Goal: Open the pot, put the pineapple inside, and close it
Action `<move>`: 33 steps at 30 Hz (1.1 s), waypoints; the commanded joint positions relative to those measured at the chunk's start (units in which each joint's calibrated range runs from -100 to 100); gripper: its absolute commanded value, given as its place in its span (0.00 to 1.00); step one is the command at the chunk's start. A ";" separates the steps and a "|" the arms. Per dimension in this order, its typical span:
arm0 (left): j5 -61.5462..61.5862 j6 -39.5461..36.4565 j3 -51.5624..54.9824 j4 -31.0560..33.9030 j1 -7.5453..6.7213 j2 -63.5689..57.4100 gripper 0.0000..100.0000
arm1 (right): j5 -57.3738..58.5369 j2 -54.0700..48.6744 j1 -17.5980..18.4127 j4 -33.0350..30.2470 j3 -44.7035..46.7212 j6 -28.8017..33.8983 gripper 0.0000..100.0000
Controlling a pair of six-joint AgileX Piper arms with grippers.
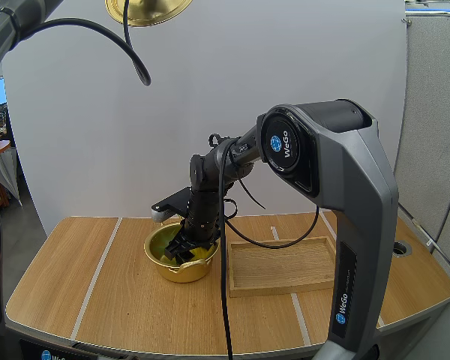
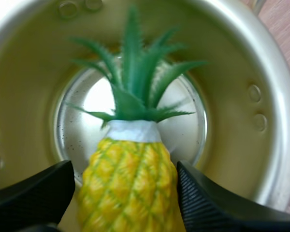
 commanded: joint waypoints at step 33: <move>-2.24 -0.56 -0.55 0.07 -0.12 -0.35 0.00 | 28.32 -57.06 0.05 0.45 4.59 3.95 1.00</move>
